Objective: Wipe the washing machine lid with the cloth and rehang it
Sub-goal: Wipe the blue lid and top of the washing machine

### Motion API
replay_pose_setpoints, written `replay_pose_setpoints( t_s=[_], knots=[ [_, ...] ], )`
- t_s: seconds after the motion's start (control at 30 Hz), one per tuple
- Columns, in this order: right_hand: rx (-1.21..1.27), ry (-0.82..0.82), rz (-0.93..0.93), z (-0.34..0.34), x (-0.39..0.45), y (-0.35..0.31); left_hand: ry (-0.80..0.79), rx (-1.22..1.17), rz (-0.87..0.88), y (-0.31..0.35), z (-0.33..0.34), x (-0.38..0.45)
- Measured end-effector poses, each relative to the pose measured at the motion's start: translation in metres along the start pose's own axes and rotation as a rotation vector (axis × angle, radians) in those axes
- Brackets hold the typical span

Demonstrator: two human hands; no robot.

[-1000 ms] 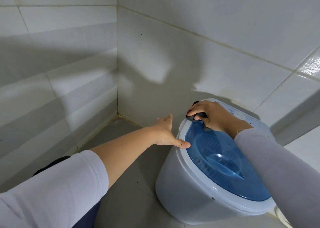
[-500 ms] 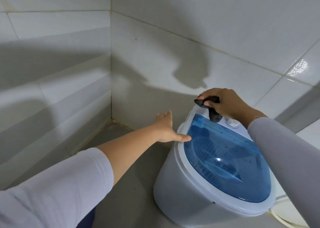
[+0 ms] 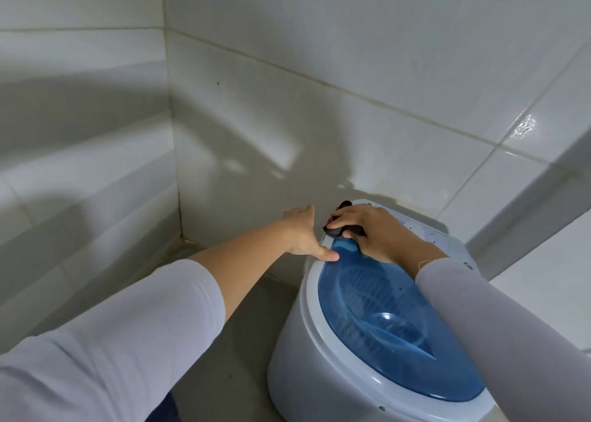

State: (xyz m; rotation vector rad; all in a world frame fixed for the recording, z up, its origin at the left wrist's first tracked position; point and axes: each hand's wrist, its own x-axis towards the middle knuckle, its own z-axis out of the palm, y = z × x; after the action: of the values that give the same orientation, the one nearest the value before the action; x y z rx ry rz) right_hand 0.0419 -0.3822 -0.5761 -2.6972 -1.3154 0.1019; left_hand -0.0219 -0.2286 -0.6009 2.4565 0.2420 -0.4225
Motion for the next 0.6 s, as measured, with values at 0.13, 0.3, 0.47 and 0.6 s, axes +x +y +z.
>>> replay_pose_setpoints(
  t_s=[0.13,0.3,0.47,0.6],
  knots=[
    [-0.016,0.045,0.013,0.0,0.01,0.01,-0.013,0.043,0.005,-0.002,0.0,0.004],
    [-0.067,0.11,0.08,0.003,0.029,0.027,-0.022,0.077,0.013,-0.003,0.0,0.008],
    [-0.103,0.162,0.208,0.002,0.044,0.036,-0.024,0.086,0.02,-0.004,-0.001,0.008],
    [-0.119,0.173,0.282,0.0,0.046,0.034,-0.024,0.069,0.015,-0.005,-0.001,0.009]
  ],
)
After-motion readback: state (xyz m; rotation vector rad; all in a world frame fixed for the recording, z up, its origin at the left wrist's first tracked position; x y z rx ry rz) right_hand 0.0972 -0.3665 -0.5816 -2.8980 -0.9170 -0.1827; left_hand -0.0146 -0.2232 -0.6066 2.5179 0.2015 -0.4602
